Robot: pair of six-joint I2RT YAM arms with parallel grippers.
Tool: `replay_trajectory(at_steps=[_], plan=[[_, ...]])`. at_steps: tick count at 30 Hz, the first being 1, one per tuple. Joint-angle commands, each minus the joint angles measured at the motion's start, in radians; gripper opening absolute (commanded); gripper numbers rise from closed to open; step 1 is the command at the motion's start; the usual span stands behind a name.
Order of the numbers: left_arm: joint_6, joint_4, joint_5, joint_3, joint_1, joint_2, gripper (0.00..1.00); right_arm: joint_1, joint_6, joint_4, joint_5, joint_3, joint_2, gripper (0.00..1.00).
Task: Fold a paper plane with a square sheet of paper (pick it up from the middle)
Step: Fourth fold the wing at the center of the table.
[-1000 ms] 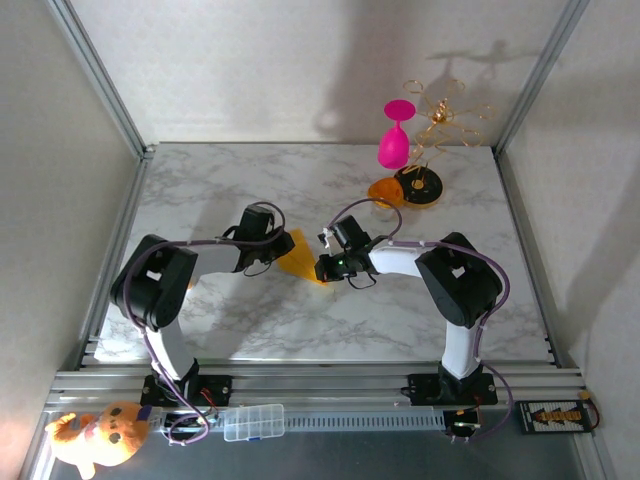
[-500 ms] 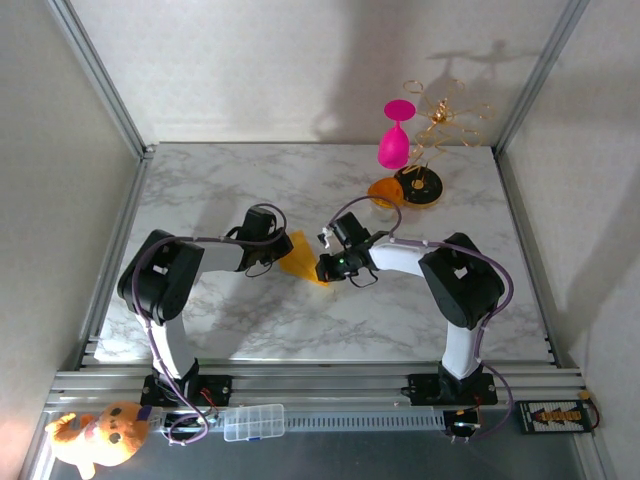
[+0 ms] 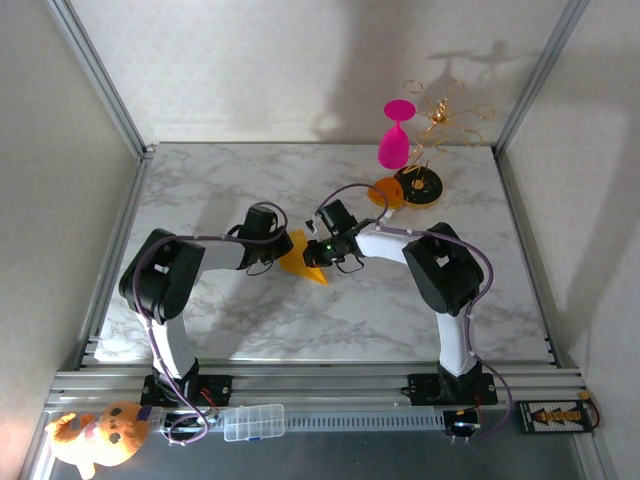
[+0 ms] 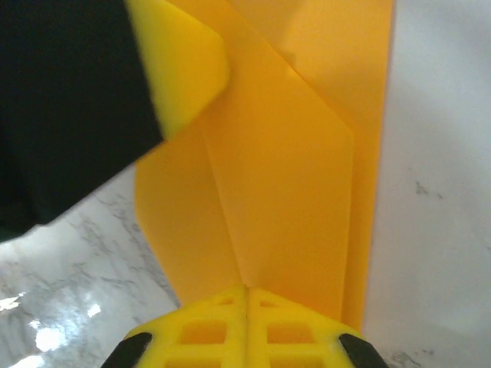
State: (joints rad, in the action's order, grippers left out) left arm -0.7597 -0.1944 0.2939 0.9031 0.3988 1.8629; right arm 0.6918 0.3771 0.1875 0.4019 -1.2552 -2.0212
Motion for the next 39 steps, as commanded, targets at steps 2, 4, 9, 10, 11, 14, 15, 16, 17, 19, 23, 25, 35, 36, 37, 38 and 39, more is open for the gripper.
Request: replay_trajectory(at_steps=[2, 4, 9, 10, 11, 14, 15, 16, 17, 19, 23, 25, 35, 36, 37, 38, 39], plan=[[0.015, 0.111, -0.06, 0.004, 0.005, 0.048, 0.04, -0.002, -0.033, 0.058, -0.025, 0.027, 0.005, 0.04], [0.015, 0.126, -0.07, 0.01, 0.005, 0.053, 0.04, -0.002, -0.054, 0.081, -0.029, 0.052, 0.019, 0.04], [0.018, 0.144, -0.084, 0.016, 0.004, 0.062, 0.04, -0.002, -0.08, 0.105, -0.023, 0.149, 0.081, 0.05], [0.019, 0.147, -0.086, 0.017, 0.004, 0.063, 0.04, -0.004, -0.081, 0.108, -0.02, 0.172, 0.097, 0.05], [0.02, 0.149, -0.085, 0.019, 0.003, 0.064, 0.04, -0.005, -0.082, 0.109, -0.016, 0.196, 0.113, 0.05], [0.025, 0.156, -0.087, 0.025, 0.003, 0.062, 0.04, -0.008, -0.088, 0.11, 0.003, 0.271, 0.163, 0.05], [0.026, 0.157, -0.087, 0.028, 0.002, 0.061, 0.04, -0.008, -0.088, 0.114, 0.005, 0.292, 0.178, 0.05], [0.027, 0.159, -0.085, 0.031, 0.002, 0.059, 0.04, -0.009, -0.088, 0.116, 0.005, 0.314, 0.194, 0.05], [0.029, 0.159, -0.081, 0.034, 0.003, 0.057, 0.04, -0.012, -0.088, 0.116, 0.006, 0.335, 0.209, 0.06], [0.031, 0.158, -0.072, 0.04, 0.003, 0.05, 0.04, -0.019, -0.086, 0.118, 0.003, 0.364, 0.238, 0.05], [0.04, 0.154, -0.03, 0.066, 0.005, 0.022, 0.07, -0.039, -0.077, 0.082, -0.007, 0.379, 0.292, 0.06], [0.035, 0.152, 0.014, 0.087, 0.006, -0.006, 0.11, -0.046, -0.047, 0.029, -0.004, 0.362, 0.317, 0.08], [-0.042, 0.202, -0.067, 0.069, -0.022, -0.236, 0.45, -0.057, 0.097, -0.215, -0.059, 0.255, 0.293, 0.41], [-0.06, 0.196, -0.083, 0.046, -0.029, -0.261, 0.47, -0.057, 0.097, -0.219, -0.059, 0.238, 0.277, 0.44], [-0.079, 0.187, -0.093, 0.021, -0.04, -0.29, 0.5, -0.058, 0.098, -0.224, -0.057, 0.219, 0.26, 0.45], [-0.096, 0.175, -0.096, -0.003, -0.048, -0.313, 0.53, -0.058, 0.099, -0.226, -0.055, 0.204, 0.246, 0.46], [-0.117, 0.155, -0.095, -0.033, -0.058, -0.337, 0.56, -0.06, 0.098, -0.228, -0.049, 0.186, 0.227, 0.47]])
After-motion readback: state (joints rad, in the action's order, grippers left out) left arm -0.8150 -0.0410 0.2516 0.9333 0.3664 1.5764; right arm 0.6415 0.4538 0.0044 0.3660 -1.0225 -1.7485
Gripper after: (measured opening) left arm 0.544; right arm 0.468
